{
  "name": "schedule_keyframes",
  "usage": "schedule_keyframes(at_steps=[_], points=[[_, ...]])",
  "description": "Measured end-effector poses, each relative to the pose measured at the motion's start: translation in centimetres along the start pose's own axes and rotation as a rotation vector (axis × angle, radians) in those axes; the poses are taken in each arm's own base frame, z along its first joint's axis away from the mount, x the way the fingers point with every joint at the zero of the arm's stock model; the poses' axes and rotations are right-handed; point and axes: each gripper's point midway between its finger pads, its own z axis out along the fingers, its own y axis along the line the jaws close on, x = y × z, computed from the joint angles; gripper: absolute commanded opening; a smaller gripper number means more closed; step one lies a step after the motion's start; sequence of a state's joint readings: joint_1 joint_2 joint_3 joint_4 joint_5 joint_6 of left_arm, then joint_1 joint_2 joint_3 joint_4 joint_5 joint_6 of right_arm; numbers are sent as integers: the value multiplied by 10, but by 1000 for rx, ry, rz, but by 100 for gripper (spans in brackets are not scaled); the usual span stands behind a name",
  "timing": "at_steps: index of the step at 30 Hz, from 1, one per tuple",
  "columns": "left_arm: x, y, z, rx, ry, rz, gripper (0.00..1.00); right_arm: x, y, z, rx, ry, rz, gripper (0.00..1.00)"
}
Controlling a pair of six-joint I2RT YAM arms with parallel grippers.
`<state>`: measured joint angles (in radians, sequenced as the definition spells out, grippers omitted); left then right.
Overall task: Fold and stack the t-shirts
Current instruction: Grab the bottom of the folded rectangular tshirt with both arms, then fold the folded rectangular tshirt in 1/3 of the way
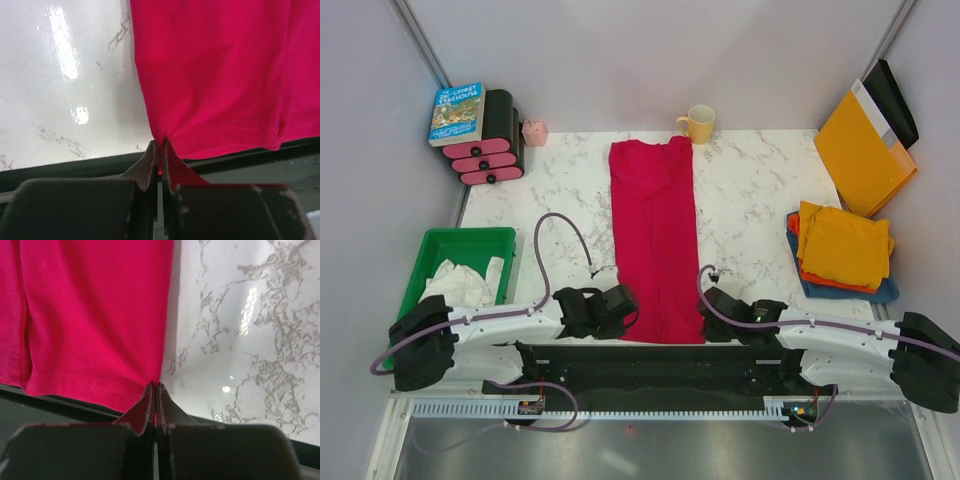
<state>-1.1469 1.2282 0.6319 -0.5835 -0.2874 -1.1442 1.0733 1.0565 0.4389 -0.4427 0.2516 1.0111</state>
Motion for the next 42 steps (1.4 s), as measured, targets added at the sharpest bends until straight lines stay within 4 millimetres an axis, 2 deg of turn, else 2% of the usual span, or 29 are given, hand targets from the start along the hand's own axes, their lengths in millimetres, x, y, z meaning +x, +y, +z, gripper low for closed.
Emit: schedule_keyframes(at_steps=[5,10,16,20,23,28,32,42], points=[[1,2,-15,25,-11,14,2,-1,15,-14,-6,-16,-38,0],[-9,6,-31,16,-49,21,2,-23,40,-33,-17,-79,-57,0],[-52,-18,-66,56,-177,22,2,-69,74,-53,-17,-194,-75,0],[-83,-32,-81,60,-255,28,2,-101,90,-55,7,-254,-88,0],[-106,-28,-80,20,-291,27,2,-124,83,-50,55,-281,-75,0],[-144,0,-63,-81,-323,4,2,-168,54,-37,145,-326,-20,0],[-173,12,-49,-109,-341,-6,2,-195,38,-25,180,-340,12,0],[-232,9,-9,-145,-323,42,2,-233,24,20,227,-307,10,0]])
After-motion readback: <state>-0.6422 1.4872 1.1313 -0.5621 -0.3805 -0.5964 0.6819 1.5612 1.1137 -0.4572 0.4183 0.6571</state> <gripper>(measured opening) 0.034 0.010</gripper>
